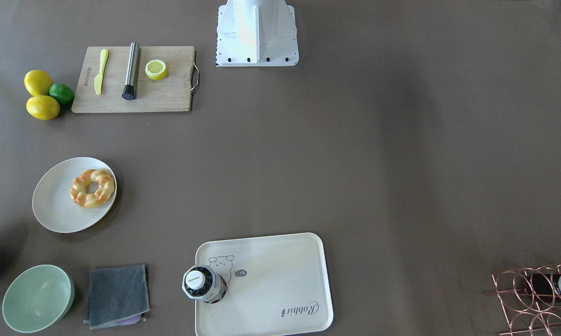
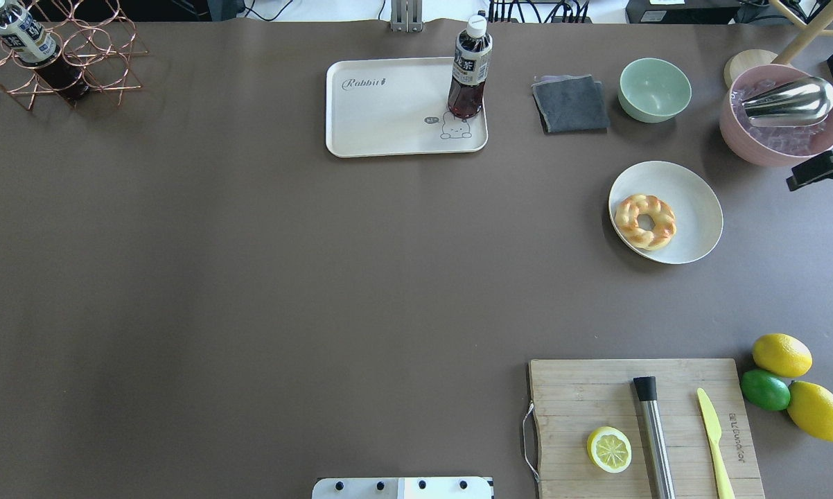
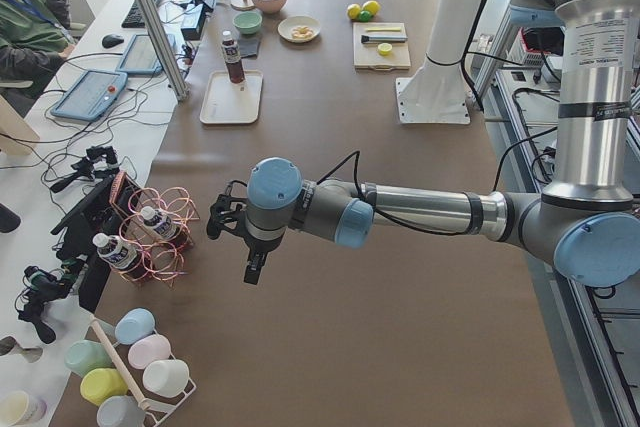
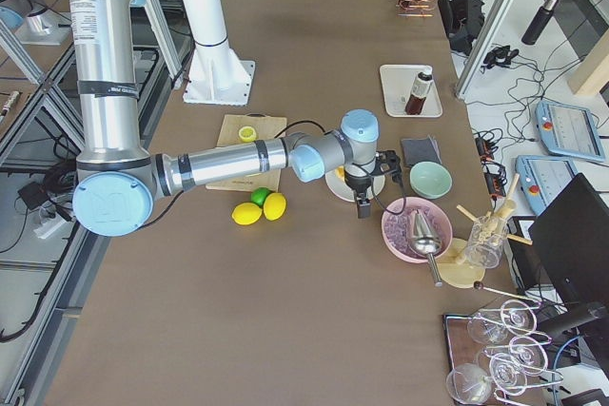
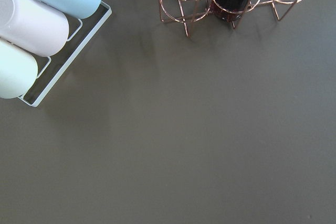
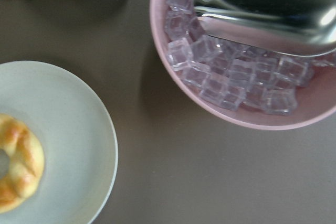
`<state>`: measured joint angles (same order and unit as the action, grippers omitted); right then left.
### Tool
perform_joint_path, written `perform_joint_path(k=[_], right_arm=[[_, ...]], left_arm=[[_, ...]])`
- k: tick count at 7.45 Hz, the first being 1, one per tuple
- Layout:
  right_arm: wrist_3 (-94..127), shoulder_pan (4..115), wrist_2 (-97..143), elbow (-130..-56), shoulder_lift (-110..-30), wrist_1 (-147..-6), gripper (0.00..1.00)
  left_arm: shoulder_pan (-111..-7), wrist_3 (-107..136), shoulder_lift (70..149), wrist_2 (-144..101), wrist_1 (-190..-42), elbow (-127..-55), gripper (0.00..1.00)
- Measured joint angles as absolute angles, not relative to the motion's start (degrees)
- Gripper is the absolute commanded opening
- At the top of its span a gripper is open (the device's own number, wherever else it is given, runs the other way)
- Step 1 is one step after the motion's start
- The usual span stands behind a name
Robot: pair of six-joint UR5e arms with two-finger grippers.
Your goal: Place donut on tray
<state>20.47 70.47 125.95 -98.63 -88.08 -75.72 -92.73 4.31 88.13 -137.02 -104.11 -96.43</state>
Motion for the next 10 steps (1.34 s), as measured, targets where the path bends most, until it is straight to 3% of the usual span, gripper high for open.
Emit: perform_joint_path(k=[2,5,6,8,10], right_arm=[[34.3,61.6,123.7,-98.1,-84.8,-73.1,0.95],[42.1,57.6,122.8,-93.2,-83.8,-65.1,0.88],[43.9,57.4,123.0,-88.1,-83.9,-57.5,0.77],[47.6,57.3,123.6,-82.5,-84.4,-47.4,0.28],[56.1,57.3,124.3,-83.9,-84.5,-45.3,0.29]], left_arm=[[-92.5,7.5,89.5,-137.3,-105.8,-96.5,0.99],[-92.5,8.1,90.0,-137.9,-106.4,-96.8,0.99],[-92.5,8.1,90.0,-138.0,-106.5,-96.9,0.99],[-92.5,8.1,90.0,-138.0,-106.9,-96.9,0.99],[-92.5,8.1,89.9,-138.0,-107.4,-96.9,0.99]])
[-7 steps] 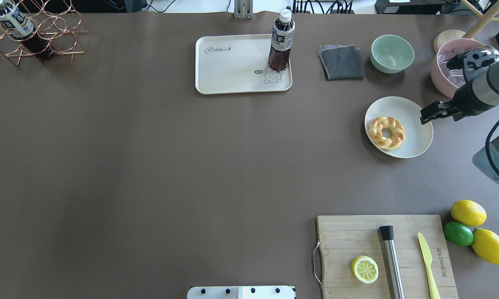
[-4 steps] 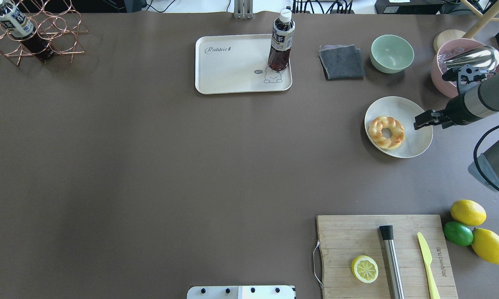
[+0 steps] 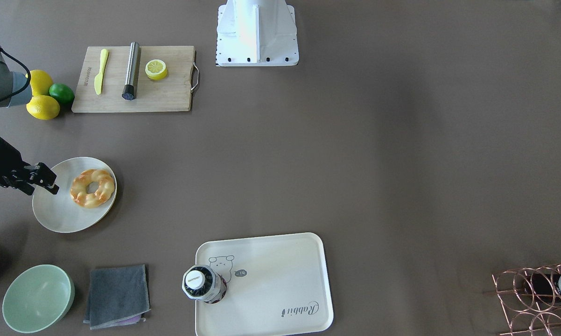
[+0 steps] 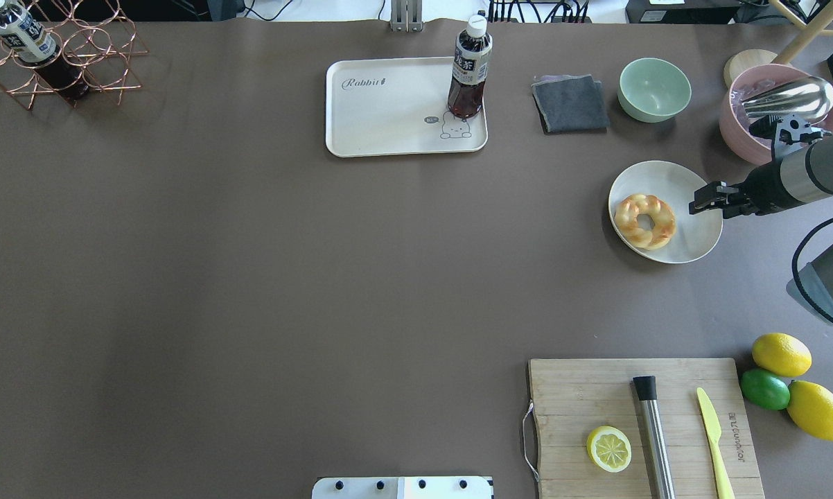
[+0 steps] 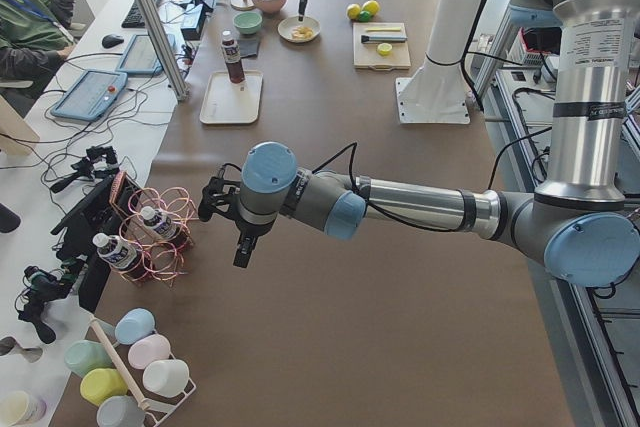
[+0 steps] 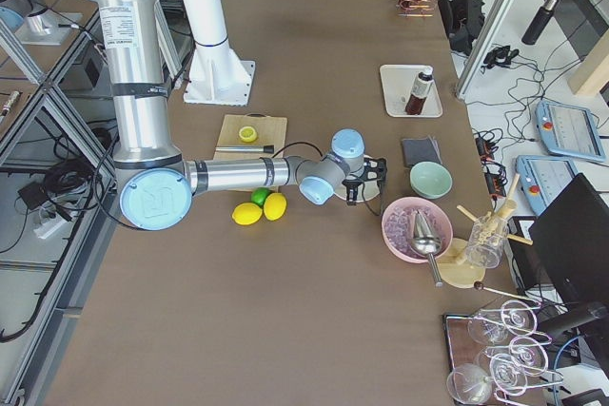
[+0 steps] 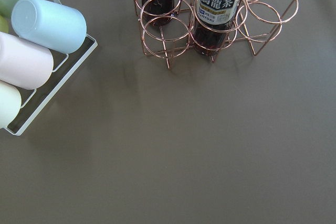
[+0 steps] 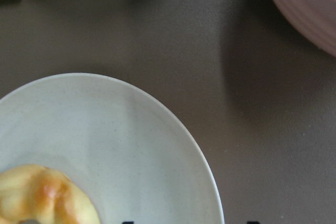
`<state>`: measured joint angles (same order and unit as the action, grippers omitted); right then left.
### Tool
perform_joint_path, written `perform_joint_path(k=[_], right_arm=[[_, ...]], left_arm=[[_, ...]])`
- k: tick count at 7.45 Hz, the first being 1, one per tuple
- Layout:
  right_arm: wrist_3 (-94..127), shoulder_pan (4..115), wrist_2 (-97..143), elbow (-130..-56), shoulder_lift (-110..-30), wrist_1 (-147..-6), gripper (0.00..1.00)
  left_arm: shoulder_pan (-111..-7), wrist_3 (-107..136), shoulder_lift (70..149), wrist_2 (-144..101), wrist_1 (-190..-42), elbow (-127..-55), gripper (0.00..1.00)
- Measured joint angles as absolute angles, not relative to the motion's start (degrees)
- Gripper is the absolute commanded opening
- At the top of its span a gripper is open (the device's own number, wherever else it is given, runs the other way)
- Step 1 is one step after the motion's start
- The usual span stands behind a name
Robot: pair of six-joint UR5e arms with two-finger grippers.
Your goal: Place donut on tray
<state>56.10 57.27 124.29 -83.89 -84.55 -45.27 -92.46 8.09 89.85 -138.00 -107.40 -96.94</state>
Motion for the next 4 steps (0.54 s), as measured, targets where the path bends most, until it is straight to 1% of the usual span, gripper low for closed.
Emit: perform_joint_path(k=[1,4], right_arm=[[57.7,57.1,124.2,-84.6,-85.2,-45.1,0.36],[56.0,57.0,123.4,-84.8,-87.6,-44.9,0.37]], left_arm=[[-92.5,8.1,89.8,-138.0,-107.5,-96.9,0.99],[-92.5,8.2,89.9,-138.1,-107.5,-97.0,0.99]])
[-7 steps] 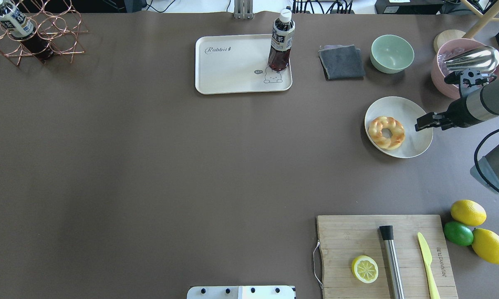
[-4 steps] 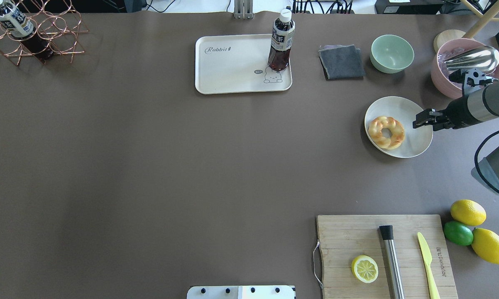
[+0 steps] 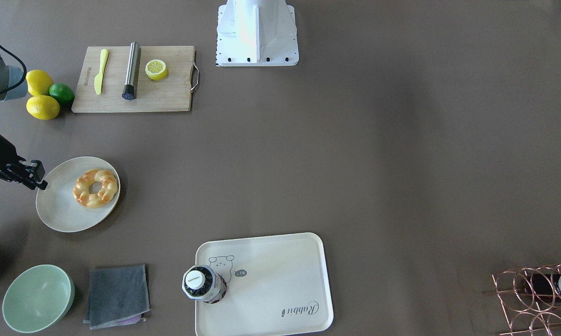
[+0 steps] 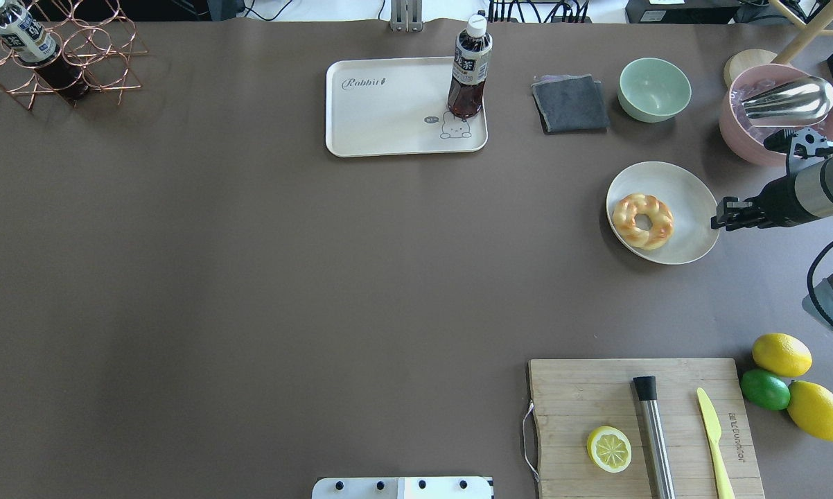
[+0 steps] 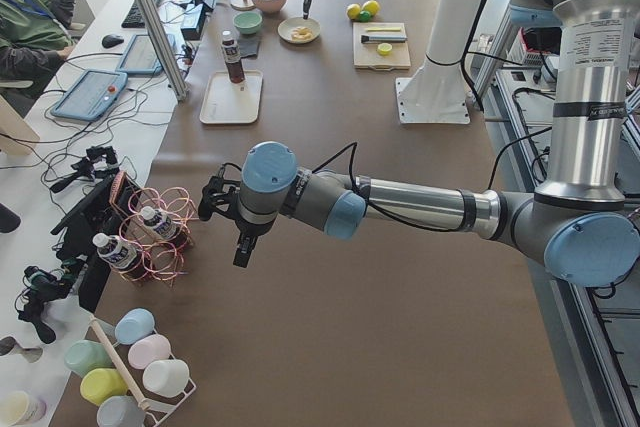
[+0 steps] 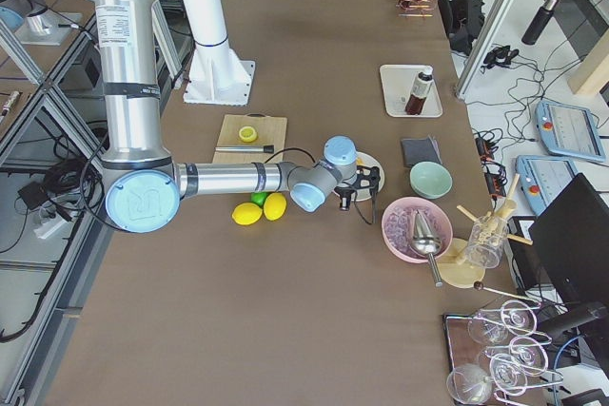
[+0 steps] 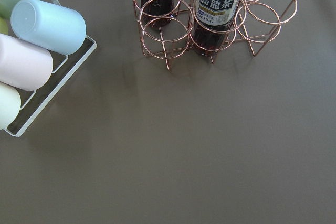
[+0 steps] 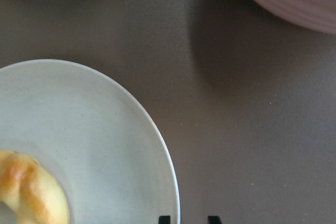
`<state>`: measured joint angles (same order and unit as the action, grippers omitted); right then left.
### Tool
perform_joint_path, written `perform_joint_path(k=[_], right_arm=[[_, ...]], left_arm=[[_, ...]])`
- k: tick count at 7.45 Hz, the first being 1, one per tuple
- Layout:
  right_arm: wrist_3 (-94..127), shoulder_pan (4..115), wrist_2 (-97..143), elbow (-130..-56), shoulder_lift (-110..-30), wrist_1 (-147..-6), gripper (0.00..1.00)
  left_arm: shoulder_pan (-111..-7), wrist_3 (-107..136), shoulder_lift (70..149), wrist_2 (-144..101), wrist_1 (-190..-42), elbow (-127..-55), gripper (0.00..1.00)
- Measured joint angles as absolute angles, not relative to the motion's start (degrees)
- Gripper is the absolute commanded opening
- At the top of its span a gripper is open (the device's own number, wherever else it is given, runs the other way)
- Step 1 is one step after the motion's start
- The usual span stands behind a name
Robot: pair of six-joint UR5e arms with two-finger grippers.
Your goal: Place donut on tray
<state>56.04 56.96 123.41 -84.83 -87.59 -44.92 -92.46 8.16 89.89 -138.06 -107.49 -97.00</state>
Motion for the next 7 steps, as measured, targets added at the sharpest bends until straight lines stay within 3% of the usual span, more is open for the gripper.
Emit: perform_joint_path(k=[1,2,3,7], right_arm=[[55.3,56.9,123.2,-84.7,-88.0,-44.9,0.36],[55.1,56.6,122.7,-84.6,-88.2,-44.9,0.26],[55.2,56.2,122.3,-84.5,-88.0,-44.9,0.00],[57.4,55.7,122.2,-86.2,-87.7,-44.9,0.00]], left_arm=[[-92.5,8.2,89.9,-138.1,-107.5,-97.1,0.99],[-92.5,8.2,89.9,-138.1,-107.5,-97.1,0.99],[-92.5,8.2,89.9,-138.1,-107.5,-97.1,0.99],[-92.5,8.2,89.8,-138.9,-107.5,-97.2,0.99]])
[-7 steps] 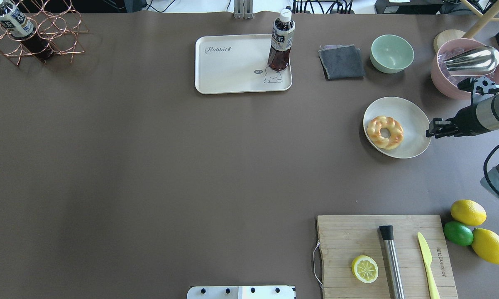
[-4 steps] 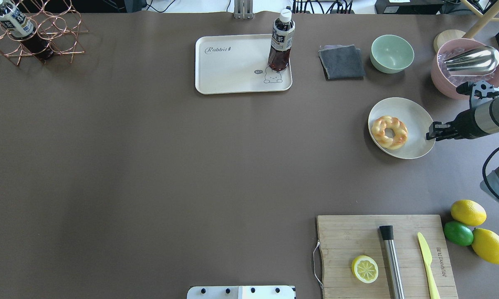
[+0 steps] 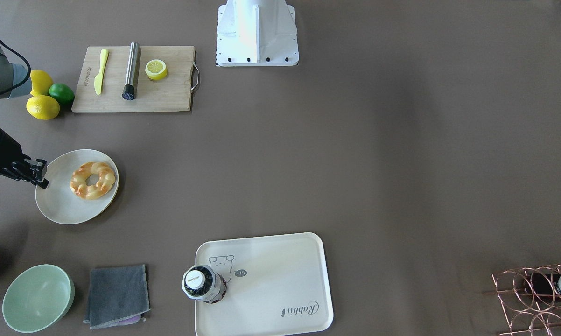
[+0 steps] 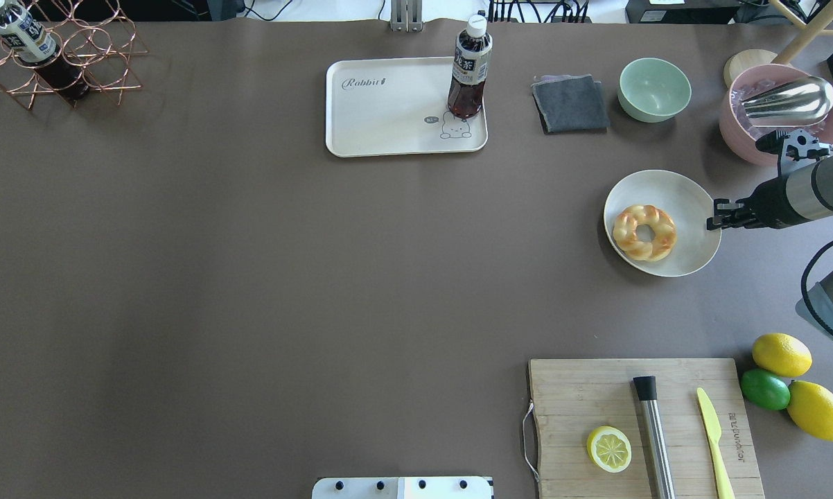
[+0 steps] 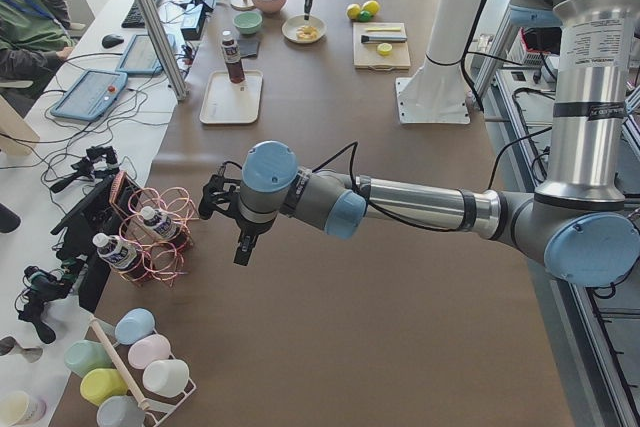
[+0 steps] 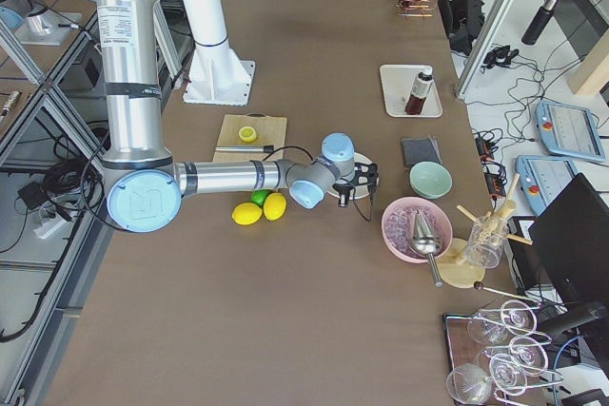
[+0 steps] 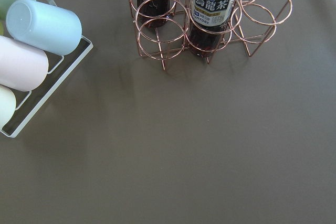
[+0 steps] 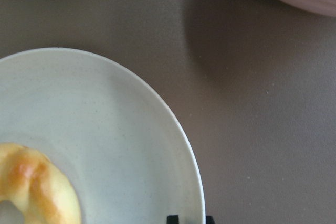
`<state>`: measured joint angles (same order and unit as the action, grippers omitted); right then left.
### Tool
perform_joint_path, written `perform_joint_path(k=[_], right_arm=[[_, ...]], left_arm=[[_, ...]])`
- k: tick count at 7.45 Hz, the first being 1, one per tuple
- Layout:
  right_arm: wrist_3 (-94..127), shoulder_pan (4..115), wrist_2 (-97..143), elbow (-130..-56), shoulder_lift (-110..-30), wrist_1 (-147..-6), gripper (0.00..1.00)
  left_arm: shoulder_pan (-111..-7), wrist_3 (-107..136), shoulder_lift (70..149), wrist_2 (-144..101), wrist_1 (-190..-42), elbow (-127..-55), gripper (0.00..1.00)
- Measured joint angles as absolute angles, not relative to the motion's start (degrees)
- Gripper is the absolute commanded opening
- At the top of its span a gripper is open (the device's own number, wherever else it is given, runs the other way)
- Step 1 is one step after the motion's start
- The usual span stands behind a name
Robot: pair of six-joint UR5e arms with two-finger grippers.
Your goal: Place donut on tray
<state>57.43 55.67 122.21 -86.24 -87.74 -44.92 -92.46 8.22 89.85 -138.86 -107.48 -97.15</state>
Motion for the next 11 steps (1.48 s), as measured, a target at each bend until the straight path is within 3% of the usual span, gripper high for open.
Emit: perform_joint_path(k=[5,11], right_arm=[[70.7,51.9,124.0,-95.8,-82.1,-45.8,0.00],[89.7,35.2,110.4,-100.7,-53.0,-70.8,0.00]], left_arm=[[-91.0,19.8,91.5,-145.2,-107.5,-99.4,0.99],[-76.0,50.4,97.6,-148.3,-120.4,-101.3,0.98]])
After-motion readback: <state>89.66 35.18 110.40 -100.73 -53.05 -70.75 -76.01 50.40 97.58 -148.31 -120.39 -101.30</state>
